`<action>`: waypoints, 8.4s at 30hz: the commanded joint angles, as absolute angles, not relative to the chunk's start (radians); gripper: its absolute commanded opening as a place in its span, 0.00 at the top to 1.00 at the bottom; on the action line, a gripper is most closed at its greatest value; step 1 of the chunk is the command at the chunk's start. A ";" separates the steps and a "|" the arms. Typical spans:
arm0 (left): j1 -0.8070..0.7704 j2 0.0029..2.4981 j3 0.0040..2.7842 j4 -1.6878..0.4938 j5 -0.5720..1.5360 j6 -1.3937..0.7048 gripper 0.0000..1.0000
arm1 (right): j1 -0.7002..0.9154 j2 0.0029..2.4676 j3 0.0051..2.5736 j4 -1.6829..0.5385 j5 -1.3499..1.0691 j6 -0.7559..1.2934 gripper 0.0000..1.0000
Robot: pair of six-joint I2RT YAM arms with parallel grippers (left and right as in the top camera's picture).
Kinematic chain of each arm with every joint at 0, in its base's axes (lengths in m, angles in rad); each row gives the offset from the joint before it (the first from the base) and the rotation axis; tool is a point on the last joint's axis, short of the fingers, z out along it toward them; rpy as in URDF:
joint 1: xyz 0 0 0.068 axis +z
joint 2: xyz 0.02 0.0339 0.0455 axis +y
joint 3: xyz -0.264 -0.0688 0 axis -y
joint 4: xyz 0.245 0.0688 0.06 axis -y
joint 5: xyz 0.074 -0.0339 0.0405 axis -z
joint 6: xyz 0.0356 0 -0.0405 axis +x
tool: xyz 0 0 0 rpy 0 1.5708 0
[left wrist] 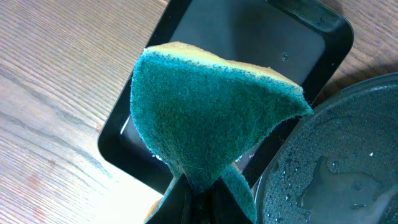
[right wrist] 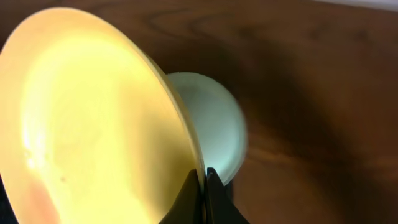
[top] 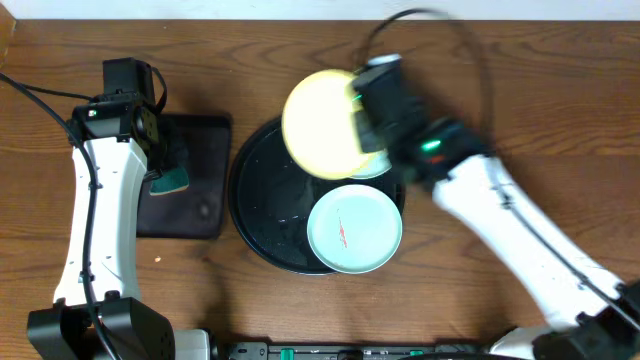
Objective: Clean dirty plates on tray and stack at the side
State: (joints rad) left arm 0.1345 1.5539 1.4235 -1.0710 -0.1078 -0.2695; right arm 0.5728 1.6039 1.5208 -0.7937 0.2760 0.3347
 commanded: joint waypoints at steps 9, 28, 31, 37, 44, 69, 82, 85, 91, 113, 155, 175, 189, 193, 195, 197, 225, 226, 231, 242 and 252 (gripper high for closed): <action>0.137 1.551 1.448 -1.072 -0.115 -0.271 0.93 | 0.016 1.559 1.520 -1.031 -0.057 0.342 0.99; 0.137 1.551 1.448 -1.072 -0.115 -0.271 0.93 | -0.170 1.569 1.018 -0.672 -0.057 0.314 0.99; 0.137 1.551 1.448 -1.072 -0.116 -0.271 0.92 | -0.170 1.569 0.961 -0.613 -0.057 0.314 0.99; 0.137 1.551 1.448 -1.072 -0.116 -0.271 0.93 | -0.170 1.569 0.902 -0.572 -0.057 0.313 0.99; 0.137 1.551 1.448 -1.072 -0.116 -0.271 0.93 | -0.170 1.569 0.889 -0.572 -0.054 0.313 0.94; 0.137 1.551 1.446 -1.060 -0.112 -0.271 0.93 | 0.162 1.810 1.452 -0.685 -0.266 0.200 0.64; 0.137 1.551 1.443 -1.058 -0.112 -0.271 0.93 | 0.243 2.064 1.496 -0.545 -0.242 0.196 0.66; 0.137 1.551 1.443 -1.058 -0.112 -0.271 0.93 | 0.244 2.082 1.496 -0.542 -0.233 0.193 0.67; 0.137 1.552 1.443 -1.058 -0.112 -0.271 0.93 | 0.244 2.086 1.496 -0.542 -0.233 0.194 0.86; 0.131 1.562 1.442 -1.056 -0.068 -0.271 0.92 | 0.447 2.088 1.556 -0.617 -0.310 0.371 0.99; -0.266 1.858 1.419 -0.831 0.071 -0.317 0.93 | 0.497 2.258 1.556 -0.572 -0.247 0.434 0.99; -0.307 2.018 1.419 -0.775 0.221 -0.228 0.93 | 0.497 2.258 1.556 -0.587 -0.239 0.433 0.99; -0.296 2.018 1.419 -0.765 -0.085 -0.358 0.93 | 0.497 2.258 1.556 -0.587 -0.236 0.433 0.99; -0.298 2.018 1.420 -0.792 -0.238 -0.406 0.93 | 0.497 2.258 1.556 -0.587 -0.236 0.433 0.99; -0.298 2.018 1.420 -0.799 -0.240 -0.406 0.93 | 0.497 2.258 1.556 -0.587 -0.236 0.433 0.99; -0.300 2.018 1.420 -0.802 -0.225 -0.405 0.93 | 0.497 2.258 1.556 -0.587 -0.236 0.433 0.99; -0.298 2.012 1.434 -0.805 -0.159 -0.376 0.93 | 0.497 2.258 1.556 -0.596 -0.232 0.433 0.99; -0.298 2.006 1.440 -0.811 -0.159 -0.376 0.93 | 0.497 2.258 1.556 -0.598 -0.232 0.433 0.99; -0.298 1.947 1.471 -0.818 -0.159 -0.376 0.93 | 0.497 2.258 1.556 -0.598 -0.232 0.433 0.99; -0.192 1.720 1.492 -0.953 -0.159 -0.376 0.93 | 0.497 2.252 1.557 -0.602 -0.233 0.434 0.99; -0.003 1.674 1.490 -1.018 -0.158 -0.357 0.93 | 0.524 2.120 1.558 -0.617 -0.091 0.384 0.99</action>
State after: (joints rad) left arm -0.0250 1.6756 1.4715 -1.0119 -0.1402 -0.3656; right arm 0.5098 2.1849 1.5631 -0.6090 -0.2359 0.4129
